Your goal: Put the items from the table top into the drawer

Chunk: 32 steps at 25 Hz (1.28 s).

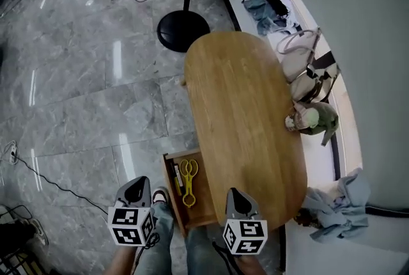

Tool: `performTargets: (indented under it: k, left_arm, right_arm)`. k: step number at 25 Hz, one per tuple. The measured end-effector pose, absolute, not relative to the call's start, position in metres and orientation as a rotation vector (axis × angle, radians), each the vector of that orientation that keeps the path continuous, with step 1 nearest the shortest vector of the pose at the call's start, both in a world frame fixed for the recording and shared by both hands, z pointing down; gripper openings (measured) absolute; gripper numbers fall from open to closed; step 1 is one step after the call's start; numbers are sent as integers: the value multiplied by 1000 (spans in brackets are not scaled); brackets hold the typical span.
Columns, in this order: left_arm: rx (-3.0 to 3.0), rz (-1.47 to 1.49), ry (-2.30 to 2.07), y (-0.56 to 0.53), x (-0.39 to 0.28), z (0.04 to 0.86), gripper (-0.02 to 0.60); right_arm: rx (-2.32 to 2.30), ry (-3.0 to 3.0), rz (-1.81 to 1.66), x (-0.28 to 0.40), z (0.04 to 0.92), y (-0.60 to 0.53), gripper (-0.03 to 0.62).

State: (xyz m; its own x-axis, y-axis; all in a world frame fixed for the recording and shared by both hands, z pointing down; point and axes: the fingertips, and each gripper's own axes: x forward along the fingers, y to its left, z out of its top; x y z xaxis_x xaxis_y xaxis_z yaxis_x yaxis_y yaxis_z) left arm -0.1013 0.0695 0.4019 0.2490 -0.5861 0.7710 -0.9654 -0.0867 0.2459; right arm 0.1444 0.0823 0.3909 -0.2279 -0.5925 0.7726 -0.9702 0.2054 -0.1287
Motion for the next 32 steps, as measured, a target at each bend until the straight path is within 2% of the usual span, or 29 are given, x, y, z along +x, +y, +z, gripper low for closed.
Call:
performTargets:
  k: [9,15,27,32]
  left_arm:
    - [1940,490,-1604,31,-99,206,-5]
    - [2092,276,-1635,25,-89,108,-5]
    - [2171,241,-1641,9,-76,85,-5]
    - [2175,232,-1640,5,-77,81,-5]
  right_arm:
    - [1767,-2143,598,229,187,39,6]
    - [1904,-2202,556,264,114,41,6]
    - [2050,-2027,450,299,101,51,5]
    - [2058,-2023,448,294,96,49,5]
